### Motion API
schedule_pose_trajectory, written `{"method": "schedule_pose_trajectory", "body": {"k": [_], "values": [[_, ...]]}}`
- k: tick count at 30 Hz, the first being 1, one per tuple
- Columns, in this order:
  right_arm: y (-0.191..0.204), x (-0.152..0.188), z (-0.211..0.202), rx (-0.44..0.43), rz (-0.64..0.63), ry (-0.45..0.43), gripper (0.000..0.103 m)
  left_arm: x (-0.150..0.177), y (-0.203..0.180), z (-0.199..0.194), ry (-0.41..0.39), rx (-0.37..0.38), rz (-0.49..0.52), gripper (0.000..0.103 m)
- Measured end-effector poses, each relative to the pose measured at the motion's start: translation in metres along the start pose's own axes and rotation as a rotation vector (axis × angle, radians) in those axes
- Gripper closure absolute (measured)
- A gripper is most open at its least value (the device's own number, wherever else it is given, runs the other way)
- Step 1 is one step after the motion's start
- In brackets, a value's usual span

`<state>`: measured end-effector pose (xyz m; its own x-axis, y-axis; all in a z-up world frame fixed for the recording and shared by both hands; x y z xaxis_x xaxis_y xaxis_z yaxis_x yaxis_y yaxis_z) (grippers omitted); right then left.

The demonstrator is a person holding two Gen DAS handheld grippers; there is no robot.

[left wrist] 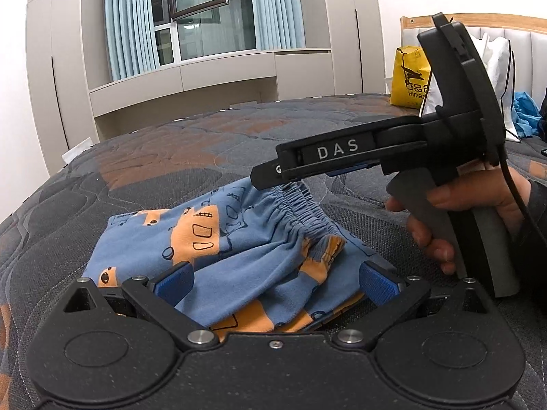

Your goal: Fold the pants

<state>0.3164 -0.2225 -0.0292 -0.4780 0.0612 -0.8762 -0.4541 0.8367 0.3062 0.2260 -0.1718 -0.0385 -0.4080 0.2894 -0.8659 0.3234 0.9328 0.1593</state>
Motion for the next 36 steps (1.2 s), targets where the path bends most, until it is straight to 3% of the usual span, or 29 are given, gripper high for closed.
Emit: {"method": "schedule_pose_trajectory", "body": {"k": [7, 15, 19, 25, 27, 29, 36], "values": [[-0.001, 0.003, 0.002, 0.002, 0.007, 0.001, 0.001, 0.0, 0.0, -0.001, 0.0, 0.005, 0.005, 0.001], [-0.008, 0.004, 0.002, -0.02, 0.06, -0.003, 0.024, -0.001, -0.001, -0.006, -0.022, 0.052, 0.057, 0.003], [-0.007, 0.004, 0.002, -0.019, 0.053, 0.0, 0.039, 0.0, 0.0, -0.005, -0.014, 0.063, 0.088, 0.012], [-0.005, 0.007, 0.004, -0.022, 0.054, 0.015, 0.053, 0.003, -0.003, 0.0, 0.013, 0.101, 0.109, 0.023], [-0.006, 0.008, 0.004, -0.023, 0.059, 0.021, 0.057, 0.004, -0.004, 0.003, 0.022, 0.106, 0.108, 0.029], [-0.005, 0.009, 0.005, -0.03, 0.064, 0.026, 0.065, 0.003, -0.004, 0.004, 0.029, 0.109, 0.103, 0.042], [-0.002, 0.01, 0.003, -0.035, 0.055, 0.024, 0.077, -0.003, 0.002, 0.007, 0.028, 0.115, 0.065, 0.086]]}}
Point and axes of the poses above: each gripper's, at about its wrist camera, not at the fingertips, and z roughly the way its jaws point, y to its left, x to its underside, the point moved 9 cm from there along z, roughly the way its jaws point, and after that the axes turned 5 degrees about -x, right-handed, at the moved point
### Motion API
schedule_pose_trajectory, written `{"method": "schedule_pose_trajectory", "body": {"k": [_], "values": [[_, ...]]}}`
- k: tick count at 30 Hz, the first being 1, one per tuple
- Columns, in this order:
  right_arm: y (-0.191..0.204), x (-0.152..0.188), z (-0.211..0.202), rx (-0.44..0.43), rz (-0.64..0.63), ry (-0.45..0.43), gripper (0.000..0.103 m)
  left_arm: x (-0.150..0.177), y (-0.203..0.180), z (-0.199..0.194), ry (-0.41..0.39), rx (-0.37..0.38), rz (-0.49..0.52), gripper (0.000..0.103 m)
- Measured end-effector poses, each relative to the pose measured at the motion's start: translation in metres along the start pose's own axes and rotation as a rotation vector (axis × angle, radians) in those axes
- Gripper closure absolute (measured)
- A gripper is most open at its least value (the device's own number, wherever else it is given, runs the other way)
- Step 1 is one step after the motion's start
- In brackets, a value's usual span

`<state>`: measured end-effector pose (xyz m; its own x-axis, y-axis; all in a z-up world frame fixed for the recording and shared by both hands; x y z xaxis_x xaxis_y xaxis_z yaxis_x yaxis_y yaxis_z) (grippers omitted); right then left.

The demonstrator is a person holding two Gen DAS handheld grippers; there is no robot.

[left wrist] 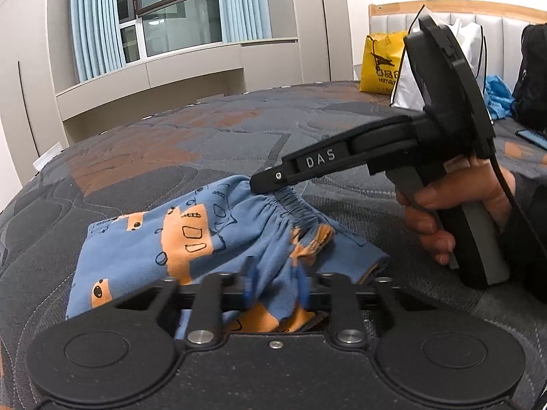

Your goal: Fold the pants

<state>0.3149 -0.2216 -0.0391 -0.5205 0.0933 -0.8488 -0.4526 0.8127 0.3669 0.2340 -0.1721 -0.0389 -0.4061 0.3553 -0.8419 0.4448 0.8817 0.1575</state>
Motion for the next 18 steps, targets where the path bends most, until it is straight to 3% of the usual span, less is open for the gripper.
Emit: {"method": "schedule_pose_trajectory", "body": {"k": [2, 5, 11, 18], "values": [[0.001, 0.0, -0.001, 0.0, -0.005, -0.009, 0.08, -0.003, 0.0, -0.002, -0.009, 0.004, -0.008, 0.095], [0.005, -0.004, -0.007, 0.0, -0.02, -0.041, 0.082, -0.008, 0.0, -0.005, -0.027, 0.012, -0.021, 0.097], [0.006, -0.01, -0.02, 0.019, -0.018, -0.075, 0.082, -0.011, -0.007, -0.006, -0.031, 0.045, -0.021, 0.097], [-0.006, 0.001, -0.012, 0.059, 0.025, -0.001, 0.079, 0.001, -0.009, 0.01, 0.014, 0.056, -0.03, 0.091]]}}
Point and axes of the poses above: each gripper's, at about its wrist camera, not at the fingertips, and z roughly the way its jaws point, y to its left, x to its underside, the point moved 9 cm from there along z, roughly the way its jaws point, and after that the axes turned 5 degrees about -x, right-handed, at the moved point
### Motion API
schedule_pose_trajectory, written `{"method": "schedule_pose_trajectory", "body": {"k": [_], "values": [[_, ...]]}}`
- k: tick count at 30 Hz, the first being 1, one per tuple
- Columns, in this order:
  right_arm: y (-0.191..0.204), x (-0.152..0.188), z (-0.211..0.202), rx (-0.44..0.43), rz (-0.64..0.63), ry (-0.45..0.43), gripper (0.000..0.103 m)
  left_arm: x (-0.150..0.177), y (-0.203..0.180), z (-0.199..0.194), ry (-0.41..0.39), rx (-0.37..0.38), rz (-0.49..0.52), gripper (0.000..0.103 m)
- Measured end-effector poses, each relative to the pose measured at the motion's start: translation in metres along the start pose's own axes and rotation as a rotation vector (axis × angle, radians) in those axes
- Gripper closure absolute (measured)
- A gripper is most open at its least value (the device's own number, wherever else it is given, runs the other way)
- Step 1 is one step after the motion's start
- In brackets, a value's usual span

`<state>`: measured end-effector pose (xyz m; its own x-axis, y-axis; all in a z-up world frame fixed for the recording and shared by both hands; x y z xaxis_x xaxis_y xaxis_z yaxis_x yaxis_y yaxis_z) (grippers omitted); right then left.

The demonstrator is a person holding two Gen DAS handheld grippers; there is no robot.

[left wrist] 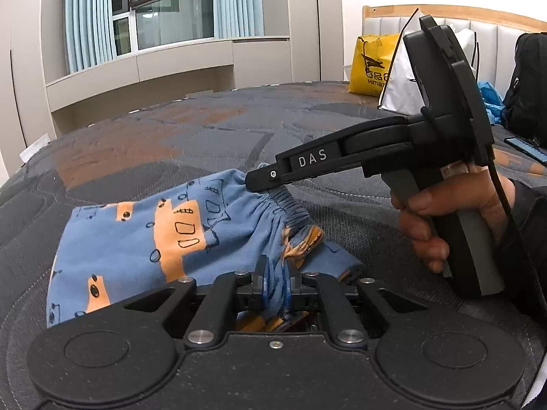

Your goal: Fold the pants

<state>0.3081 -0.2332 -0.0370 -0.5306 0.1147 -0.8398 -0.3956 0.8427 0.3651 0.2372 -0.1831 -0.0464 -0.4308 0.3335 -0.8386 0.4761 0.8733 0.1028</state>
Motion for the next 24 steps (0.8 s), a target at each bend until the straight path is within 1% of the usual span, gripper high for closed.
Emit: {"method": "schedule_pose_trajectory", "body": {"k": [2, 6, 8, 9, 10, 11, 12, 14, 15, 17, 18, 20, 21, 22, 23, 24], "values": [[-0.001, 0.002, 0.0, 0.003, -0.001, 0.003, 0.076, -0.002, 0.0, 0.001, 0.001, 0.006, -0.013, 0.089], [-0.002, 0.003, 0.0, 0.007, 0.004, 0.003, 0.073, -0.003, 0.0, 0.0, 0.002, 0.006, -0.018, 0.087], [-0.002, 0.004, 0.0, 0.007, 0.011, 0.0, 0.068, -0.002, 0.0, -0.001, 0.003, 0.008, -0.023, 0.083], [-0.003, 0.003, -0.001, 0.007, 0.015, -0.003, 0.066, -0.002, -0.001, -0.003, 0.002, 0.007, -0.026, 0.082], [-0.003, 0.003, -0.001, 0.007, 0.018, -0.006, 0.058, -0.002, -0.002, -0.003, 0.0, 0.004, -0.028, 0.081], [-0.004, 0.003, -0.002, 0.007, 0.022, -0.01, 0.049, -0.002, -0.002, -0.004, 0.0, -0.001, -0.029, 0.078], [-0.005, 0.002, -0.003, 0.005, 0.024, -0.015, 0.045, -0.002, -0.002, -0.006, -0.002, -0.004, -0.033, 0.076], [-0.004, 0.001, -0.006, 0.002, 0.025, -0.028, 0.033, -0.002, -0.002, -0.01, -0.006, -0.012, -0.043, 0.064], [-0.004, 0.001, -0.007, 0.001, 0.024, -0.035, 0.029, -0.002, -0.001, -0.012, -0.009, -0.02, -0.05, 0.061], [-0.003, 0.0, -0.01, 0.002, 0.022, -0.05, 0.016, -0.002, 0.003, -0.017, -0.02, -0.043, -0.066, 0.044], [-0.003, 0.0, -0.011, 0.002, 0.022, -0.055, 0.015, -0.002, 0.005, -0.02, -0.025, -0.055, -0.075, 0.039], [-0.003, 0.0, -0.013, 0.003, 0.028, -0.066, 0.008, -0.002, 0.01, -0.026, -0.034, -0.085, -0.097, 0.022], [-0.004, -0.001, -0.014, 0.007, 0.033, -0.07, 0.005, -0.003, 0.013, -0.03, -0.041, -0.101, -0.109, 0.017], [-0.006, -0.001, -0.015, 0.018, 0.039, -0.075, 0.0, -0.004, 0.015, -0.035, -0.051, -0.113, -0.121, 0.01], [-0.007, -0.001, -0.016, 0.035, 0.045, -0.08, 0.0, -0.004, 0.019, -0.04, -0.063, -0.126, -0.138, 0.003], [-0.009, -0.001, -0.017, 0.048, 0.049, -0.08, 0.0, -0.004, 0.022, -0.045, -0.074, -0.141, -0.158, 0.0]]}}
Point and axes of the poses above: each gripper's, at about its wrist camera, not at the fingertips, and z roughly the way its jaws point, y to its left, x to its underside, the point moved 9 cm from there along z, roughly the way its jaws point, and after that the axes turned 5 degrees about -x, right-handed, at the moved point
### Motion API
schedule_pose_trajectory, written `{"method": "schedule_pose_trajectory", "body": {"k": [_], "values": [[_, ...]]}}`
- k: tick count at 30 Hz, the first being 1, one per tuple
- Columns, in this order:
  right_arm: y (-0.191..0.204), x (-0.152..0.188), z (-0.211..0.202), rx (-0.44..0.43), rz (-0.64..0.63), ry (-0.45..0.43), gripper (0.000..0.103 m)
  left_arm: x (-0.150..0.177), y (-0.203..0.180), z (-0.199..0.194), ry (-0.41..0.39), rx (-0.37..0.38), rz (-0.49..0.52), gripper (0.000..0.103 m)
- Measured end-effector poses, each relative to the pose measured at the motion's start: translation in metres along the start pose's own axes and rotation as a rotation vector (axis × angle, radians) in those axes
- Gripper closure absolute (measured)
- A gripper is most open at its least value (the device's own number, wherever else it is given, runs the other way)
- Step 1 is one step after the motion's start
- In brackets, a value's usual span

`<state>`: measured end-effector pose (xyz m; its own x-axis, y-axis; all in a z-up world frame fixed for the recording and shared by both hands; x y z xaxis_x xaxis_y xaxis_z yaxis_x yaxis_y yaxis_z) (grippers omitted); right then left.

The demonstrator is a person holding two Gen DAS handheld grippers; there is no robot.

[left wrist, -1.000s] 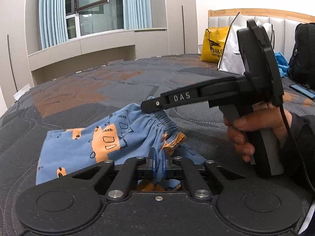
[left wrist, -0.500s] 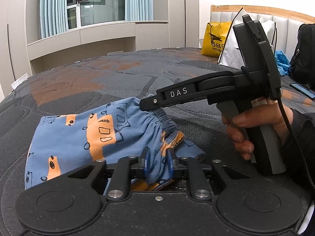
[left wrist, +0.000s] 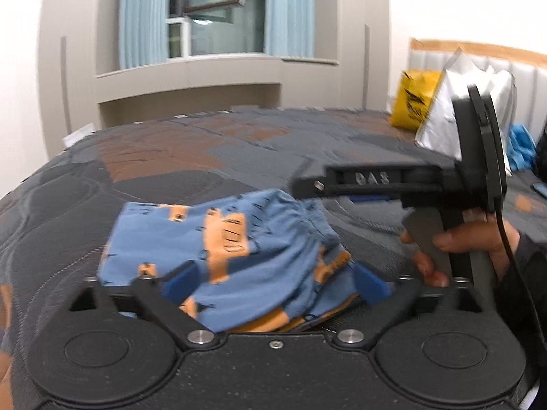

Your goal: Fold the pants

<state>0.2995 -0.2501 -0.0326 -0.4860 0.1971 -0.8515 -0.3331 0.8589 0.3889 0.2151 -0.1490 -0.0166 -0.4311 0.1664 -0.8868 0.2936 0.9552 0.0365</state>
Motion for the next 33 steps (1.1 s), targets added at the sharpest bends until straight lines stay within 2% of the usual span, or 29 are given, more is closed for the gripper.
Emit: {"method": "schedule_pose_trajectory", "body": {"k": [5, 11, 16, 20, 23, 27, 33], "values": [[-0.005, 0.001, -0.002, 0.061, 0.001, 0.008, 0.0, -0.004, 0.023, -0.017, -0.017, -0.057, -0.1, 0.001], [0.001, 0.001, -0.009, 0.119, -0.047, -0.009, 0.0, -0.008, 0.064, -0.025, -0.028, -0.22, -0.196, 0.001], [0.005, 0.003, -0.015, 0.147, -0.073, -0.015, 0.0, 0.001, 0.104, -0.022, 0.038, -0.391, -0.256, 0.001], [0.007, 0.005, -0.015, 0.152, -0.09, -0.007, 0.0, 0.007, 0.127, -0.02, 0.099, -0.536, -0.261, 0.001], [0.009, 0.005, -0.015, 0.148, -0.098, -0.003, 0.0, 0.008, 0.137, -0.02, 0.144, -0.597, -0.253, 0.001], [0.007, 0.008, -0.013, 0.151, -0.097, 0.011, 0.0, 0.007, 0.141, -0.019, 0.205, -0.604, -0.259, 0.001], [0.007, 0.009, -0.014, 0.139, -0.09, 0.003, 0.0, -0.001, 0.135, -0.023, 0.222, -0.569, -0.263, 0.001]]}}
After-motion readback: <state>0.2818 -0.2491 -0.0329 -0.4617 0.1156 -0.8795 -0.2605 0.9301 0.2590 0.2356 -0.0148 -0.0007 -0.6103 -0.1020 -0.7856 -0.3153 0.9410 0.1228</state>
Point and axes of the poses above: each gripper's, at about its wrist camera, not at the fingertips, and z roughly the way its jaws point, y to its left, x to its underside, the point moved 9 cm from there along z, roughly the way its jaws point, and after that the axes turned 5 degrees about -x, right-handed, at the moved point
